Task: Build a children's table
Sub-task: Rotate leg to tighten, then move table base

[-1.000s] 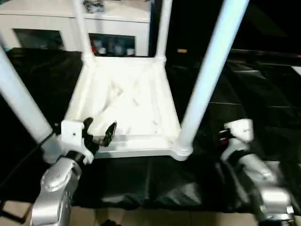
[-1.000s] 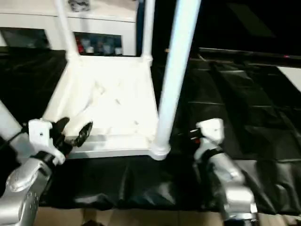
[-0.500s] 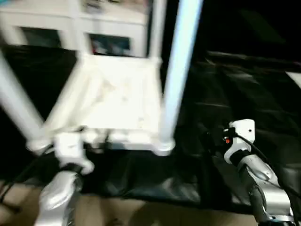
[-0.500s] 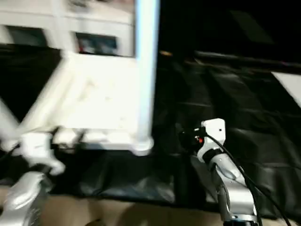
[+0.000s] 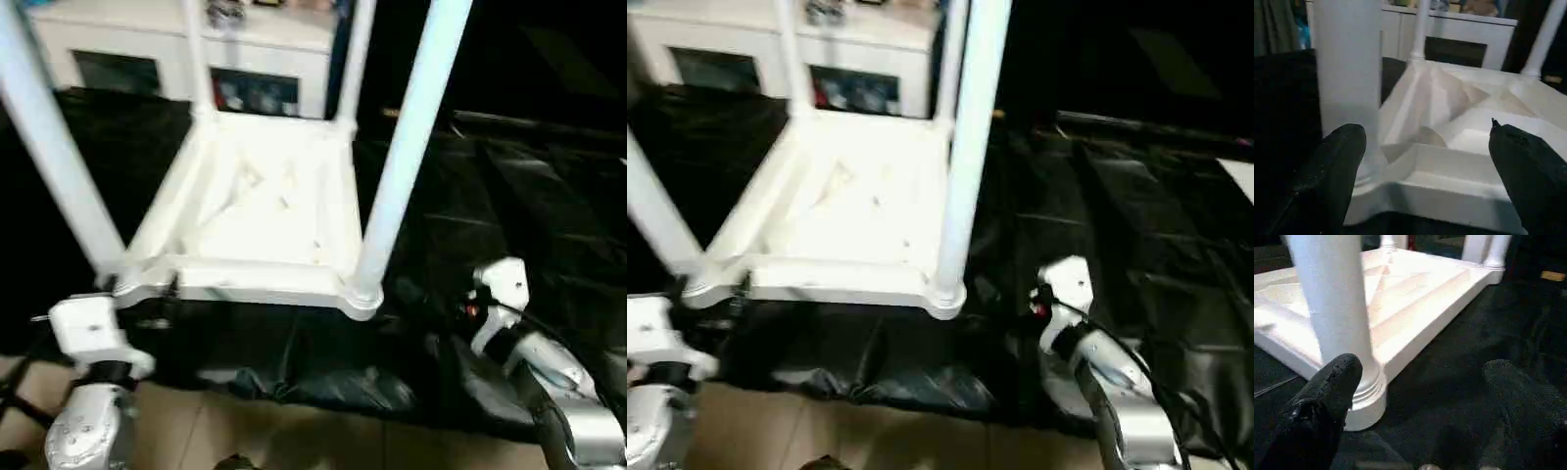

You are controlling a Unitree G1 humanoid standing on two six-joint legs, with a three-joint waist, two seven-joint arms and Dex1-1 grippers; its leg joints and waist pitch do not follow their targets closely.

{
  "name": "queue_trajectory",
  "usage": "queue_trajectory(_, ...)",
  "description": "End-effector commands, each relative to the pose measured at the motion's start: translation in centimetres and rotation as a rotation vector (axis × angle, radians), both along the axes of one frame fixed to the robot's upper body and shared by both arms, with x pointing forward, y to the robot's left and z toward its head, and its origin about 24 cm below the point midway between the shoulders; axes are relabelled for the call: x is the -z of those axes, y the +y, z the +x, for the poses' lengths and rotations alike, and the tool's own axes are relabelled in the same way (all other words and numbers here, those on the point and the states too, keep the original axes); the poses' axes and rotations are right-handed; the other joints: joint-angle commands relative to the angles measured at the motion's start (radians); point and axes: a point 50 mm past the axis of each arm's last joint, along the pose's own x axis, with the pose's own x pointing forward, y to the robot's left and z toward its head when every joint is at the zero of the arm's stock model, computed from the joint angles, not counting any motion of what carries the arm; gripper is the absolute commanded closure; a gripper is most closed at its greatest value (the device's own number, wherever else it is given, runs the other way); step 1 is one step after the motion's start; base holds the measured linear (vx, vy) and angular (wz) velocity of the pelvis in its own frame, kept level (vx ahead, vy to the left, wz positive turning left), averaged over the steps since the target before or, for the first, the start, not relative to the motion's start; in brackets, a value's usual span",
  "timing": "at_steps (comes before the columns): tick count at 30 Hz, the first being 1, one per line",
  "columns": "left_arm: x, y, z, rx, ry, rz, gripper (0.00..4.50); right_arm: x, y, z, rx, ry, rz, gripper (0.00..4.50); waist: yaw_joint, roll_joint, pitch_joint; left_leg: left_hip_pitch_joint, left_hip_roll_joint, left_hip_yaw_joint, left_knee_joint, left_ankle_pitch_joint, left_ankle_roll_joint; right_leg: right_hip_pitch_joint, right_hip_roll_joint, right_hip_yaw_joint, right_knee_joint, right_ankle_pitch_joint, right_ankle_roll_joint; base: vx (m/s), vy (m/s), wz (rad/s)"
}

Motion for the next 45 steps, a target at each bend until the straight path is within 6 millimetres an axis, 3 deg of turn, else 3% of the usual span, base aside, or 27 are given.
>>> queue_trajectory(1, -0.6, 0.5, -0.1, -0.046, -0.024, 0.021, 0.02, -0.6, 0.5, -0.3, -0.071, -0.007, 0.027, 0.0, -0.003, 0.009, -0.039, 0.003, 0.082, -0.048, -0.099, -0.352, -0.007, 0.018, -0.094, 0.074, -0.109, -0.326, -0.074, 0.0, 0.0, 0.0)
queue_trajectory(3, -0.6, 0.8, -0.1, -0.072, -0.023, 0.02, 0.02, -0.6, 1.2, -0.3, -0.103, -0.003, 0.037, 0.0, -0.009, 0.01, -0.044, -0.004, 0.084, -0.046, -0.099, -0.282, 0.009, 0.025, -0.09, 0.073, -0.096, -0.184, -0.105, 0.025, 0.012, 0.0)
queue_trajectory(6, -0.7, 1.6, 0.0, -0.13, -0.025, 0.016, 0.02, -0.4, 2.7, -0.1, -0.142, 0.0, 0.058, 0.0, -0.01, 0.01, -0.045, -0.004, 0.081, -0.04, -0.092, -0.238, 0.025, 0.025, -0.092, 0.073, -0.09, -0.112, -0.133, 0.0, 0.0, 0.0)
queue_trajectory(10, -0.6, 2.0, -0.1, -0.157, -0.021, 0.009, 0.02, -0.2, 4.0, 0.0, -0.191, 0.005, 0.07, 0.0, -0.008, 0.009, -0.04, -0.002, 0.082, -0.039, -0.095, -0.261, 0.021, 0.024, -0.095, 0.074, -0.097, -0.181, -0.129, 0.0, 0.0, 0.0)
queue_trajectory(15, -0.3, 2.6, -0.1, -0.191, -0.003, -0.008, 0.02, 0.3, 5.1, 1.2, -0.15, -0.008, 0.017, 0.0, -0.008, 0.012, -0.038, 0.004, 0.082, -0.041, -0.099, -0.311, -0.018, 0.02, -0.095, 0.075, -0.102, -0.252, -0.113, 0.0, 0.0, 0.0)
queue_trajectory(18, -0.1, 2.9, 0.1, -0.2, 0.014, -0.009, 0.02, 0.4, 5.5, 1.9, -0.118, -0.012, 0.01, 0.0, -0.009, 0.011, -0.038, 0.003, 0.079, -0.042, -0.1, -0.309, -0.021, 0.02, -0.094, 0.075, -0.099, -0.24, -0.113, 0.0, 0.0, 0.0)
queue_trajectory(19, 0.1, 3.1, 0.3, -0.194, 0.028, -0.009, 0.02, 0.4, 5.9, 2.3, -0.119, -0.008, 0.019, 0.0, -0.009, 0.001, -0.039, 0.004, 0.079, -0.04, -0.099, -0.306, -0.018, 0.02, -0.095, 0.076, -0.1, -0.242, -0.11, 0.0, 0.0, 0.0)
queue_trajectory(21, 0.2, 3.5, 0.8, -0.182, 0.046, -0.004, 0.02, 0.4, 6.4, 2.6, -0.123, -0.003, 0.03, 0.0, -0.006, 0.01, -0.041, 0.005, 0.079, -0.042, -0.099, -0.288, -0.019, 0.019, -0.095, 0.077, -0.095, -0.22, -0.114, 0.0, 0.0, 0.0)
queue_trajectory(22, 0.4, 4.0, 1.5, -0.154, 0.069, 0.005, 0.02, 0.6, 6.9, 2.9, -0.129, 0.003, 0.043, 0.0, -0.007, 0.0, -0.041, 0.005, 0.082, -0.041, -0.1, -0.281, -0.017, 0.02, -0.095, 0.076, -0.095, -0.208, -0.114, 0.0, 0.0, 0.0)
queue_trajectory(23, 0.5, 4.3, 2.2, -0.113, 0.081, 0.003, 0.02, 0.7, 7.3, 3.3, -0.13, 0.005, 0.053, 0.0, -0.005, 0.008, -0.044, 0.008, 0.08, -0.041, -0.099, -0.267, -0.019, 0.017, -0.093, 0.077, -0.089, -0.179, -0.121, 0.0, 0.0, 0.0)
queue_trajectory(24, 0.4, 4.6, 2.9, -0.064, 0.091, 0.009, 0.02, 0.8, 7.6, 3.7, -0.125, 0.005, 0.062, 0.0, -0.005, 0.001, -0.045, 0.008, 0.075, -0.039, -0.098, -0.25, -0.017, 0.017, -0.094, 0.077, -0.086, -0.163, -0.127, 0.0, 0.0, 0.0)
queue_trajectory(25, 0.4, 4.7, 3.3, -0.036, 0.095, 0.012, 0.02, 0.8, 7.8, 3.9, -0.12, 0.004, 0.066, 0.0, -0.004, 0.004, -0.046, 0.009, 0.073, -0.038, -0.098, -0.246, -0.017, 0.015, -0.094, 0.077, -0.086, -0.162, -0.129, 0.0, 0.0, 0.0)
queue_trajectory(26, 0.4, 4.7, 3.3, -0.036, 0.095, 0.012, 0.02, 0.8, 7.8, 3.9, -0.12, 0.004, 0.066, 0.0, -0.005, 0.009, -0.047, 0.01, 0.083, -0.041, -0.102, -0.25, -0.036, 0.019, -0.095, 0.075, -0.081, -0.144, -0.135, 0.0, 0.0, 0.0)
queue_trajectory(27, 0.5, 4.7, 3.8, 0.008, 0.113, 0.021, 0.02, 0.8, 7.6, 4.3, -0.087, -0.003, 0.071, 0.0, -0.005, 0.003, -0.047, 0.011, 0.085, -0.041, -0.102, -0.242, -0.04, 0.019, -0.096, 0.075, -0.08, -0.122, -0.138, 0.0, 0.0, 0.0)
queue_trajectory(30, 0.8, 5.0, 4.5, 0.025, 0.159, 0.051, 0.02, 0.8, 6.5, 5.2, 0.023, -0.012, 0.068, 0.0, -0.005, 0.002, -0.05, 0.01, 0.081, -0.035, -0.099, -0.204, -0.039, 0.022, -0.095, 0.077, -0.069, -0.047, -0.157, 0.0, 0.0, 0.0)
queue_trajectory(33, 0.9, 5.0, 4.7, 0.024, 0.167, 0.054, 0.29, 0.8, 6.1, 5.4, 0.048, -0.013, 0.067, 0.0, -0.004, 0.0, -0.047, 0.011, 0.081, -0.034, -0.101, -0.234, -0.046, 0.022, -0.1, 0.079, -0.075, -0.088, -0.159, 0.0, 0.0, 0.0)
queue_trajectory(34, 0.9, 4.8, 4.8, 0.029, 0.157, 0.031, 0.36, 0.8, 5.4, 5.7, 0.095, -0.013, 0.065, 0.0, -0.002, 0.005, -0.047, 0.013, 0.081, -0.034, -0.101, -0.242, -0.049, 0.022, -0.102, 0.079, -0.076, -0.1, -0.159, 0.0, 0.0, 0.0)
queue_trajectory(39, 1.2, 1.8, 4.5, 0.085, 0.126, -0.064, 0.78, 1.2, 2.7, 6.6, 0.257, -0.005, 0.039, 0.0, 0.0, 0.003, -0.045, 0.013, 0.086, -0.033, -0.102, -0.283, -0.065, 0.021, -0.103, 0.08, -0.082, -0.157, -0.165, 0.0, 0.0, 0.0)
queue_trajectory(45, 1.7, 0.0, 4.9, 0.092, 0.131, -0.088, 1.24, 1.7, 2.1, 6.2, 0.258, -0.002, 0.003, 0.0, 0.001, -0.007, -0.048, 0.006, 0.081, -0.031, -0.097, -0.237, -0.033, 0.028, -0.1, 0.079, -0.083, -0.144, -0.144, 0.0, 0.0, 0.0)
